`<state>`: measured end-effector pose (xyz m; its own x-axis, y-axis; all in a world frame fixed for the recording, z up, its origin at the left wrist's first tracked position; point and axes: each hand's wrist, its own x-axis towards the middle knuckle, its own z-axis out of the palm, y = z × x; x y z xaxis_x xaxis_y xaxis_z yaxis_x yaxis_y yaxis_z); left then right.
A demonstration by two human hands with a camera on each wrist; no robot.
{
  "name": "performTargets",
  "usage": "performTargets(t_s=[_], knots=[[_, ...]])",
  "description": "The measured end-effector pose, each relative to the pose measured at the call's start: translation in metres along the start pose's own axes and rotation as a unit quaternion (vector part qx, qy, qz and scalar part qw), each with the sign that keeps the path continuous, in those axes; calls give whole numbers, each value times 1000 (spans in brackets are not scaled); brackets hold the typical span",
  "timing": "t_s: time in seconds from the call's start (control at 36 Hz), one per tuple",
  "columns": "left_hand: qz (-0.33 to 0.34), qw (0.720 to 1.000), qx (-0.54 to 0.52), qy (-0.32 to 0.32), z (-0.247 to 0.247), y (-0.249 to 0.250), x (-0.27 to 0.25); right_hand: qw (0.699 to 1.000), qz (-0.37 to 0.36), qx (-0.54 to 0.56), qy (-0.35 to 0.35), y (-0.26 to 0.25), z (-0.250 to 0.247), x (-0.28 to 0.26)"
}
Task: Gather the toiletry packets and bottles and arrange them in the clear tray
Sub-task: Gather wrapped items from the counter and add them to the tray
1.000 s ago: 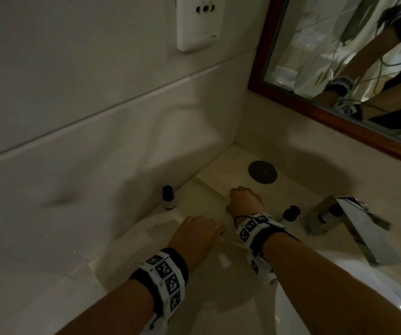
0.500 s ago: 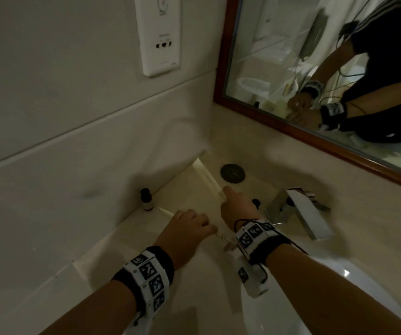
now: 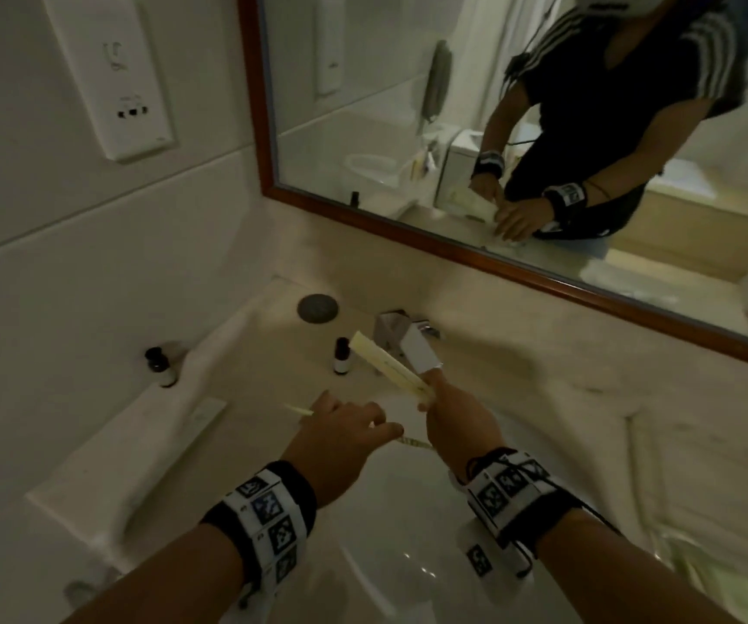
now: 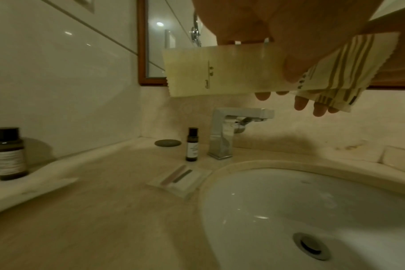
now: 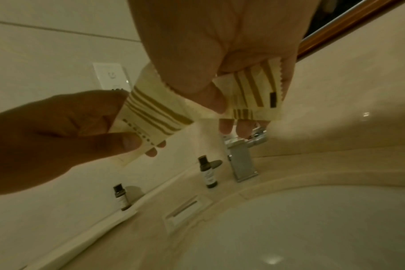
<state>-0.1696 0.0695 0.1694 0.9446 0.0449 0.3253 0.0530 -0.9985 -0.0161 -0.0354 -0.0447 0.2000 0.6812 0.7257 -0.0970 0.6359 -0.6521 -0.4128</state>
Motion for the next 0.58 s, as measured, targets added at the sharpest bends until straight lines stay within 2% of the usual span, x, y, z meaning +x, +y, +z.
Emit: performTargets(t_s=[0.28, 0.58], knots=[[75, 997, 9, -5, 3, 87, 41, 997, 44, -34, 47, 93, -49, -57], [139, 989, -51, -11, 12, 175, 77, 992, 80, -56, 77, 176, -83, -124]])
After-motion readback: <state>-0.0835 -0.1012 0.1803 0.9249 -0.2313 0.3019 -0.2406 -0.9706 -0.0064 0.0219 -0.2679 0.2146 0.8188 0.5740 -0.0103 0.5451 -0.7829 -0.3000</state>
